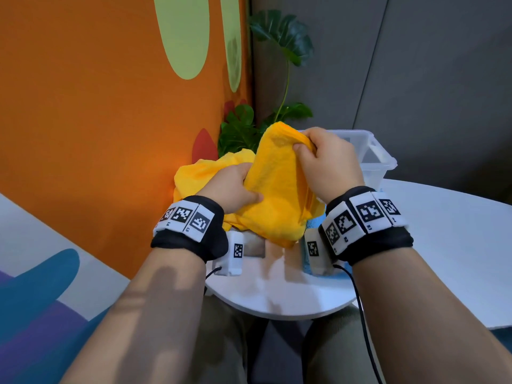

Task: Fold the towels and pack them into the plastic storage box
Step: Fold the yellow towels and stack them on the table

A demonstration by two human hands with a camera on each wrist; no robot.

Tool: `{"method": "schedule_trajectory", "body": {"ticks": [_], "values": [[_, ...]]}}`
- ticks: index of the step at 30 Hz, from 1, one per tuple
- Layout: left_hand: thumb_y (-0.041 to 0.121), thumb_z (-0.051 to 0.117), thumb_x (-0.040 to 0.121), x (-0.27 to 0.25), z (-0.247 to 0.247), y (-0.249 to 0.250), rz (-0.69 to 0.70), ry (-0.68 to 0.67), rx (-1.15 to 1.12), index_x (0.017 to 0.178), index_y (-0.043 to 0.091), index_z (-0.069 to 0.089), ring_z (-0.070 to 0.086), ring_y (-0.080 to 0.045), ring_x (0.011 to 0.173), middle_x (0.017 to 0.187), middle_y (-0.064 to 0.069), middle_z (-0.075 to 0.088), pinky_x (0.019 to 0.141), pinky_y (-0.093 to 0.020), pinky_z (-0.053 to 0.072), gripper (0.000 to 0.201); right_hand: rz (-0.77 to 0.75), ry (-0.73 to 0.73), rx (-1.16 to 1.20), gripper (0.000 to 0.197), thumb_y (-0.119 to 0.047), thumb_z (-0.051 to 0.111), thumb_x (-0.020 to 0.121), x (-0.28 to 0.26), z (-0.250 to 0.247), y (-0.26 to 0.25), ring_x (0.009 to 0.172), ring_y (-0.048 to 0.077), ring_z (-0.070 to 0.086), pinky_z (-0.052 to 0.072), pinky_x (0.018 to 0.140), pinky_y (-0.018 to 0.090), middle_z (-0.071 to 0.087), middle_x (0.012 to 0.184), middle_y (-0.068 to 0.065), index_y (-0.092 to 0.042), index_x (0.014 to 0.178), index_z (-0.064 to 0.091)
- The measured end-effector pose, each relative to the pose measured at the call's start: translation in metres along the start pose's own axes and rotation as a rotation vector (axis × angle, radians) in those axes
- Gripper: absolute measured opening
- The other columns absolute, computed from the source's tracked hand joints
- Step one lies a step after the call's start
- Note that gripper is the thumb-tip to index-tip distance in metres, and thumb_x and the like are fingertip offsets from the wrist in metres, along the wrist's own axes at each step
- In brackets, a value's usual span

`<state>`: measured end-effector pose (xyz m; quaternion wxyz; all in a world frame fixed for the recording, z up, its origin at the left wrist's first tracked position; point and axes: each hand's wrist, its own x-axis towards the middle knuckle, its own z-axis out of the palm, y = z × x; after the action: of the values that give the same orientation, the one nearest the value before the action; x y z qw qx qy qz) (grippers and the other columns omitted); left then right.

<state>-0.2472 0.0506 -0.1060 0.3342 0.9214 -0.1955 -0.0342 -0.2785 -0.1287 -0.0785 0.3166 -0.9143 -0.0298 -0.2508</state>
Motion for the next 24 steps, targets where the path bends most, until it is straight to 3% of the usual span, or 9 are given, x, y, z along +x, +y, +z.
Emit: {"method": "schedule_trajectory", "body": {"ticks": [3, 8, 10, 12, 15, 17, 19, 21, 24], "values": [[0.024, 0.069, 0.087, 0.000, 0.003, -0.012, -0.029, 0.005, 0.068, 0.107, 0.019, 0.060, 0.058, -0.020, 0.084, 0.094, 0.001, 0.064, 0.067, -0.032, 0.044, 0.023, 0.051, 0.067, 0.022, 0.020, -0.033, 0.043, 0.098, 0.002, -0.003, 0.002, 0.091, 0.022, 0.058, 0.047, 0.088, 0.049, 0.062, 0.095, -0.004, -0.025, 0.104, 0.060], [0.026, 0.068, 0.088, 0.000, 0.000, -0.021, -0.061, 0.020, 0.090, 0.090, 0.009, 0.061, 0.056, -0.022, 0.072, 0.082, -0.007, 0.060, 0.065, -0.034, 0.043, 0.019, 0.108, 0.136, 0.028, 0.021, -0.035, 0.042, 0.098, 0.002, 0.002, 0.007, 0.087, 0.022, 0.060, 0.048, 0.086, 0.050, 0.064, 0.092, -0.003, -0.026, 0.103, 0.060], [0.026, 0.069, 0.087, -0.001, -0.004, -0.023, -0.086, 0.065, -0.014, 0.092, 0.008, 0.064, 0.063, -0.025, 0.075, 0.083, -0.008, 0.064, 0.070, -0.039, 0.051, 0.020, 0.125, 0.163, 0.029, 0.021, -0.035, 0.041, 0.097, 0.002, 0.003, 0.009, 0.086, 0.022, 0.060, 0.048, 0.085, 0.050, 0.064, 0.091, -0.003, -0.025, 0.102, 0.060], [0.027, 0.068, 0.088, 0.000, -0.007, -0.028, -0.118, 0.095, -0.141, 0.097, 0.009, 0.067, 0.066, -0.019, 0.075, 0.087, -0.006, 0.069, 0.075, -0.037, 0.057, 0.020, 0.141, 0.170, 0.028, 0.022, -0.034, 0.041, 0.097, 0.003, 0.003, 0.012, 0.087, 0.023, 0.060, 0.048, 0.085, 0.050, 0.064, 0.091, -0.002, -0.024, 0.103, 0.060], [0.024, 0.065, 0.090, 0.000, -0.011, -0.031, -0.193, 0.090, -0.314, 0.106, 0.004, 0.066, 0.068, -0.019, 0.079, 0.097, -0.011, 0.070, 0.084, -0.039, 0.058, 0.026, 0.167, 0.158, 0.016, 0.023, -0.033, 0.041, 0.097, 0.003, 0.002, 0.014, 0.088, 0.024, 0.060, 0.048, 0.086, 0.051, 0.064, 0.092, 0.000, -0.023, 0.105, 0.060], [0.014, 0.060, 0.090, -0.002, -0.011, -0.027, -0.209, 0.096, -0.457, 0.094, -0.003, 0.062, 0.064, -0.025, 0.082, 0.091, -0.013, 0.065, 0.087, -0.043, 0.056, 0.018, 0.188, 0.163, 0.016, 0.023, -0.033, 0.042, 0.097, 0.002, 0.003, 0.014, 0.088, 0.024, 0.060, 0.048, 0.086, 0.051, 0.064, 0.092, 0.000, -0.022, 0.105, 0.060], [0.005, 0.052, 0.088, -0.003, -0.010, -0.019, -0.224, 0.125, -0.567, 0.072, 0.007, 0.048, 0.044, -0.023, 0.071, 0.074, -0.011, 0.041, 0.080, -0.041, 0.054, 0.017, 0.208, 0.174, 0.019, 0.023, -0.033, 0.042, 0.097, 0.002, 0.004, 0.014, 0.088, 0.023, 0.060, 0.047, 0.087, 0.051, 0.064, 0.092, 0.000, -0.022, 0.105, 0.060], [-0.001, 0.047, 0.086, -0.004, -0.010, -0.015, -0.233, 0.158, -0.613, 0.066, 0.015, 0.035, 0.030, -0.019, 0.067, 0.070, -0.008, 0.026, 0.068, -0.037, 0.045, 0.029, 0.218, 0.176, 0.015, 0.023, -0.032, 0.042, 0.097, 0.001, 0.004, 0.015, 0.088, 0.023, 0.060, 0.047, 0.087, 0.051, 0.064, 0.093, 0.000, -0.022, 0.106, 0.060], [-0.006, 0.040, 0.084, -0.003, -0.011, -0.016, -0.236, 0.193, -0.652, 0.072, 0.012, 0.050, 0.039, -0.020, 0.064, 0.063, -0.004, 0.041, 0.060, -0.028, 0.044, 0.023, 0.226, 0.170, 0.004, 0.021, -0.032, 0.042, 0.097, 0.001, 0.004, 0.015, 0.087, 0.023, 0.059, 0.047, 0.087, 0.051, 0.063, 0.091, -0.001, -0.023, 0.102, 0.060]]}}
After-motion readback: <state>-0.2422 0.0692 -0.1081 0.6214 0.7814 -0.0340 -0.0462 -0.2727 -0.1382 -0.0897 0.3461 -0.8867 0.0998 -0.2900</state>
